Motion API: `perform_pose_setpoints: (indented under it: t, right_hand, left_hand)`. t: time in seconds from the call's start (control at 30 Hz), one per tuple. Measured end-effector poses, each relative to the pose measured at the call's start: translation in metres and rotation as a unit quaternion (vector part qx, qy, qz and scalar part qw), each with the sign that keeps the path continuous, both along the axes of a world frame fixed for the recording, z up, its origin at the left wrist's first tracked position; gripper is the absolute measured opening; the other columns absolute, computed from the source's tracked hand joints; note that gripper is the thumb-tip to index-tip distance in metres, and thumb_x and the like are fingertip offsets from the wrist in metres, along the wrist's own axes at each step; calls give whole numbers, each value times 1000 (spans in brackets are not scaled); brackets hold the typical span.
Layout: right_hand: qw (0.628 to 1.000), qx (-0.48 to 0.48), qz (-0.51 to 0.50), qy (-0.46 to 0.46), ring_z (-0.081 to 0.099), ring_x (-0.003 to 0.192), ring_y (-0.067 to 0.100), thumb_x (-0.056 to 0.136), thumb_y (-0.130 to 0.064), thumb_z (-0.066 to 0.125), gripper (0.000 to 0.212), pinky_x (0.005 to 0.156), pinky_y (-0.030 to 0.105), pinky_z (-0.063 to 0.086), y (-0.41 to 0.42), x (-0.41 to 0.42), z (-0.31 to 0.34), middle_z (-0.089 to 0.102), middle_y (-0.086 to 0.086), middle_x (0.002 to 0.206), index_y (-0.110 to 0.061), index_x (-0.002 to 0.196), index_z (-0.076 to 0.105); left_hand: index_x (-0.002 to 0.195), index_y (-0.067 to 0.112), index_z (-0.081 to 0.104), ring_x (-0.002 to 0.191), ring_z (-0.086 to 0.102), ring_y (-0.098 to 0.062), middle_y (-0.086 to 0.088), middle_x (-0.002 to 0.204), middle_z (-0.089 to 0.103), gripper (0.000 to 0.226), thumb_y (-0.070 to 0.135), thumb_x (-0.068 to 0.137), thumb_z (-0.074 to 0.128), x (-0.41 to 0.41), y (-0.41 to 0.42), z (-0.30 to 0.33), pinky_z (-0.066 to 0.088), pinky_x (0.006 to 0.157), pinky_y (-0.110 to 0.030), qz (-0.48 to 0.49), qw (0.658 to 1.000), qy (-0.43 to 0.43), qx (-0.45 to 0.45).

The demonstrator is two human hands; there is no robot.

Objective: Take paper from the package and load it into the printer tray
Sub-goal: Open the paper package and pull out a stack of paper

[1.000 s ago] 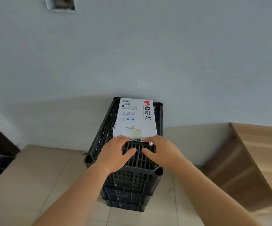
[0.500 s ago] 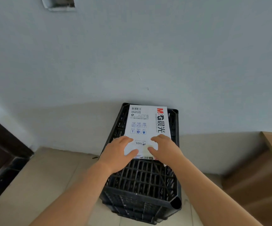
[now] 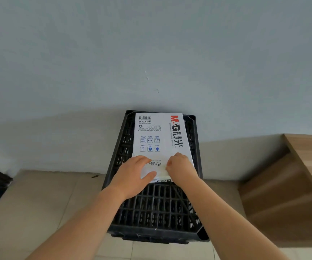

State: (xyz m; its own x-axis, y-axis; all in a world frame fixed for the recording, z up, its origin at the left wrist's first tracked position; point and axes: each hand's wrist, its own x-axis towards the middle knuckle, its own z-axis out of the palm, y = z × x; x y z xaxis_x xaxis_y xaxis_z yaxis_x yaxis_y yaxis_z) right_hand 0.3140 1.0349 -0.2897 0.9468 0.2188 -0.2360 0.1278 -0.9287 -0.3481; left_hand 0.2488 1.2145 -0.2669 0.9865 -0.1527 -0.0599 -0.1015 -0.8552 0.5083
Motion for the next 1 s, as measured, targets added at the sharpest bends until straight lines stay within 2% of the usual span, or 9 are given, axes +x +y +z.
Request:
perform_pose_setpoints:
  t: [0.17, 0.33, 0.43, 0.53, 0.7, 0.77, 0.9, 0.97, 1.0]
  right_hand:
    - [1000, -10, 17, 9, 56, 95, 26, 94, -15, 44, 22, 84, 43, 53, 2, -2, 5, 57, 8, 103, -9, 104, 62]
    - [994, 71, 78, 8, 56, 90, 20, 97, -20, 45, 19, 80, 30, 49, -15, -30, 20, 60, 4, 99, -11, 99, 61]
    - [988, 81, 128, -23, 52, 91, 17, 99, -19, 42, 18, 82, 29, 47, -21, -53, 16, 58, 2, 100, -13, 99, 59]
    - [980, 38, 185, -63, 53, 93, 20, 98, -16, 44, 17, 86, 35, 49, -25, -71, -1, 58, 5, 103, -10, 100, 60]
    - [959, -75, 265, -63, 56, 97, 31, 86, -6, 54, 19, 93, 44, 51, -36, -96, -40, 58, 13, 106, -7, 104, 60]
    - [962, -57, 259, -71, 57, 94, 29, 90, -12, 52, 16, 84, 43, 54, -43, -98, -42, 58, 12, 106, -8, 104, 59]
    - [964, 98, 206, -136, 55, 85, 16, 93, -23, 49, 14, 75, 30, 51, -61, -99, -18, 61, -1, 95, -16, 96, 61]
    - [958, 142, 129, -212, 56, 89, 13, 89, -21, 57, 12, 79, 27, 50, -75, -92, -14, 62, -3, 98, -18, 99, 62]
    - [959, 141, 81, -232, 55, 97, 14, 87, -23, 60, 20, 86, 29, 50, -81, -86, -14, 61, -3, 105, -18, 106, 61]
  left_hand:
    - [137, 21, 46, 131, 38, -12, 5, 143, 46, 52, 47, 93, 51, 0, 1, -3, 26, 110, -28, -10, 1000, -4, -10]
    - [137, 22, 46, 132, 37, -11, 5, 142, 46, 51, 46, 93, 51, 1, -2, -4, 26, 111, -29, 2, 999, -18, -27]
    - [138, 23, 45, 133, 36, -11, 6, 142, 46, 51, 46, 93, 51, 2, -6, -4, 27, 112, -31, -3, 999, -21, -24]
    - [137, 22, 45, 131, 37, -12, 6, 140, 47, 52, 46, 91, 52, 3, -12, -7, 29, 113, -32, -21, 999, -30, 3]
    - [137, 24, 44, 133, 33, -13, 6, 141, 44, 52, 45, 90, 53, 1, -29, -19, 27, 113, -36, -38, 996, -56, 60]
    - [141, 25, 38, 142, 21, -17, 3, 150, 34, 55, 44, 91, 51, 0, -37, -26, 18, 115, -37, -51, 993, -44, 93]
    - [150, 28, 19, 148, -6, -23, -1, 162, 3, 66, 44, 93, 49, 1, -43, -37, -1, 118, -38, -60, 987, -25, 149]
    - [152, 30, 10, 147, -14, -23, 0, 162, -7, 71, 43, 93, 48, 2, -42, -40, -7, 117, -39, -51, 984, -23, 172]
    - [152, 31, 8, 147, -16, -23, 0, 162, -10, 73, 43, 92, 48, 3, -42, -41, -8, 117, -40, -46, 983, -22, 178]
